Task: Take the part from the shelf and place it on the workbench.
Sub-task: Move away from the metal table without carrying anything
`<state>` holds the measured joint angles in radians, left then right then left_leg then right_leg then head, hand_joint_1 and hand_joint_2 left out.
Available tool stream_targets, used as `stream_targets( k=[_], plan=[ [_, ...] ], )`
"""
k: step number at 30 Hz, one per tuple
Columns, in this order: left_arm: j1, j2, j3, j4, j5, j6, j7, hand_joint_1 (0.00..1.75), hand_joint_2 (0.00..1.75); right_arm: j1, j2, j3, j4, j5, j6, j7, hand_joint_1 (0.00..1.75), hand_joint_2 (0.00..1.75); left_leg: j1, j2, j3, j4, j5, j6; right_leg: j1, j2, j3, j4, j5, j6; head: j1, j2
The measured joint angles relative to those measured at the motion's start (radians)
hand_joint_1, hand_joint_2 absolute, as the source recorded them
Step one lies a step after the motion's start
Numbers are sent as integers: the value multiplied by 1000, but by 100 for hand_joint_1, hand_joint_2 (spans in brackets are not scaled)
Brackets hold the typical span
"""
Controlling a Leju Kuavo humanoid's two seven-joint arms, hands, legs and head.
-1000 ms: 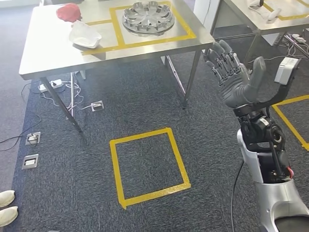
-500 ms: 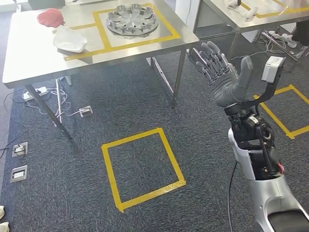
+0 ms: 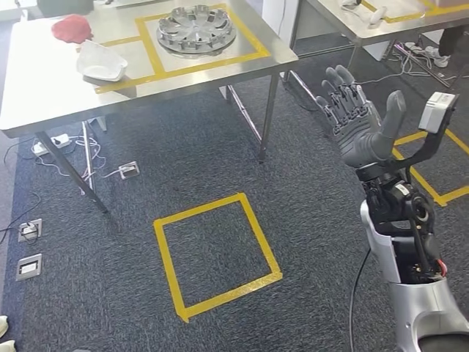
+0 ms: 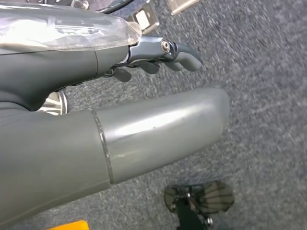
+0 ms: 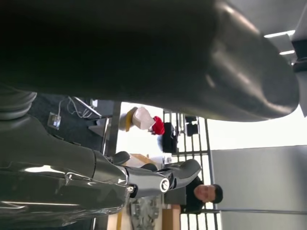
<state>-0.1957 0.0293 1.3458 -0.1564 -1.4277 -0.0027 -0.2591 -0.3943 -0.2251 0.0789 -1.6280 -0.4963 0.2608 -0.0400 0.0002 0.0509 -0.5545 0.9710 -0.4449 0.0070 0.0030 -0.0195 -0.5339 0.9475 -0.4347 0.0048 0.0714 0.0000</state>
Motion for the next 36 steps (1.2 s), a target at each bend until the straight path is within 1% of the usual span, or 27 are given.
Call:
stream_targets(
  k=[2,5,6,7,8,9,11,12,13,14,15,17,19,20,21,22,23,24,26,27,28,30,31,33,34,35,36],
  plan=[
    [-2,0,0,0,0,0,0,0,0,-1,0,0,-3,0,1,-1,0,0,2,-16,-20,48,-34,-12,-7,10,3,-10,9,-8,-7,0],
    [0,2,0,0,-1,0,0,0,0,3,0,2,-4,-1,3,-2,0,0,7,-42,-114,243,-129,-23,-10,28,-3,-12,14,-13,-25,0],
    [0,2,0,0,-1,0,0,0,0,5,0,2,-4,-1,4,-2,0,0,8,-44,-136,287,-140,-25,-10,36,-5,-12,15,-13,-31,0],
    [0,2,0,0,0,0,0,0,0,7,0,2,-4,-1,5,-3,0,0,10,-44,-141,293,-130,-27,-11,46,-5,-12,15,-13,-35,0],
    [1,2,0,0,0,0,0,0,0,8,0,2,-4,-1,6,-3,0,0,13,-46,-123,256,-101,-28,-11,55,-5,-10,16,-11,-39,0],
    [0,2,0,0,0,0,0,0,0,9,0,2,-4,-2,7,-4,0,0,16,-54,-89,185,-61,-29,-13,65,-5,-8,15,-9,-42,0],
    [0,4,0,0,0,0,0,0,0,9,0,2,-4,-4,9,-5,0,0,24,-88,-24,51,-9,-29,-12,86,-9,-1,13,0,-47,0],
    [0,4,0,0,0,0,0,0,0,8,0,2,-4,-5,10,-6,0,0,25,-99,-7,15,-1,-27,-11,95,-13,1,13,6,-47,0],
    [0,4,0,0,0,0,0,0,0,8,0,2,-4,-5,10,-6,0,0,24,-102,-2,4,-2,-22,-11,105,-16,2,14,12,-46,0],
    [0,3,0,0,0,0,0,0,0,8,0,2,-4,-5,11,-6,0,0,22,-92,-3,3,-1,-15,-13,114,-19,2,16,18,-44,0],
    [-2,3,0,0,0,-1,0,0,0,9,0,1,-4,-5,11,-7,0,0,21,-82,-2,1,1,-9,-15,114,-20,2,15,24,-43,0],
    [-5,2,0,0,0,-1,0,0,0,8,0,-1,-4,-5,11,-7,0,0,23,-64,0,-3,3,6,-14,80,-40,44,-12,33,-35,0],
    [-4,2,0,0,0,-1,0,0,0,7,0,-1,-4,-5,11,-7,0,0,21,-44,1,-4,2,14,-13,38,-96,170,-78,39,-21,0],
    [-3,2,0,0,0,-1,0,0,0,8,0,-1,-4,-5,11,-7,0,0,19,-34,1,-4,1,16,-14,31,-131,245,-109,42,-15,0],
    [-2,2,0,0,0,-1,0,0,0,10,0,0,-3,-5,11,-7,0,0,17,-24,1,-4,0,17,-15,29,-156,300,-126,43,-11,0],
    [-1,2,0,0,0,-1,0,0,0,11,0,0,-2,-5,11,-7,0,0,16,-14,2,-4,-1,17,-15,27,-165,317,-123,42,-7,0],
    [-1,1,0,0,0,-1,0,0,0,11,0,0,-1,-5,11,-7,0,0,15,-4,4,-3,-3,17,-14,24,-151,290,-99,40,-3,0],
    [-2,1,0,0,0,-1,0,0,0,10,0,0,-1,-5,11,-7,0,0,14,6,8,-3,-5,16,-13,15,-117,224,-61,36,1,0],
    [-3,0,0,0,0,-1,0,0,0,7,0,0,-1,-5,11,-7,0,0,11,24,16,-3,-11,10,-3,-28,-43,75,-3,24,8,0],
    [-2,0,0,0,1,-1,0,0,0,5,0,0,-1,-6,11,-8,0,0,8,33,19,-3,-13,6,3,-44,-23,30,9,18,9,0],
    [-2,0,0,0,1,-1,0,0,0,4,0,0,0,-6,11,-8,0,0,6,42,20,-3,-14,3,8,-51,-17,12,9,13,8,0],
    [-2,0,0,0,1,0,0,0,0,4,0,0,-1,-6,11,-8,0,0,3,63,23,-5,-18,-5,7,-29,-18,6,13,4,3,0],
    [-4,0,0,0,2,0,0,0,0,3,0,1,-1,-6,11,-9,0,0,4,58,24,0,-25,-11,4,-17,-17,1,16,-1,0,0],
    [-5,0,0,0,4,0,0,0,0,0,0,2,-1,-6,11,-9,0,0,7,12,-2,66,-69,-20,-3,4,-14,-7,23,-12,-9,0],
    [-4,0,0,0,4,0,0,0,0,-1,0,3,0,-6,12,-9,0,0,9,-17,-33,132,-103,-22,-3,15,-15,-8,25,-15,-16,0],
    [-1,1,0,0,5,0,0,0,0,-1,0,4,1,-6,12,-8,0,0,9,-34,-70,206,-135,-24,-4,27,-17,-8,26,-18,-22,0],
    [2,2,0,0,6,0,0,0,0,0,0,4,2,-6,12,-8,0,0,9,-42,-102,265,-153,-25,-4,40,-19,-8,27,-19,-28,0]
  ],
)
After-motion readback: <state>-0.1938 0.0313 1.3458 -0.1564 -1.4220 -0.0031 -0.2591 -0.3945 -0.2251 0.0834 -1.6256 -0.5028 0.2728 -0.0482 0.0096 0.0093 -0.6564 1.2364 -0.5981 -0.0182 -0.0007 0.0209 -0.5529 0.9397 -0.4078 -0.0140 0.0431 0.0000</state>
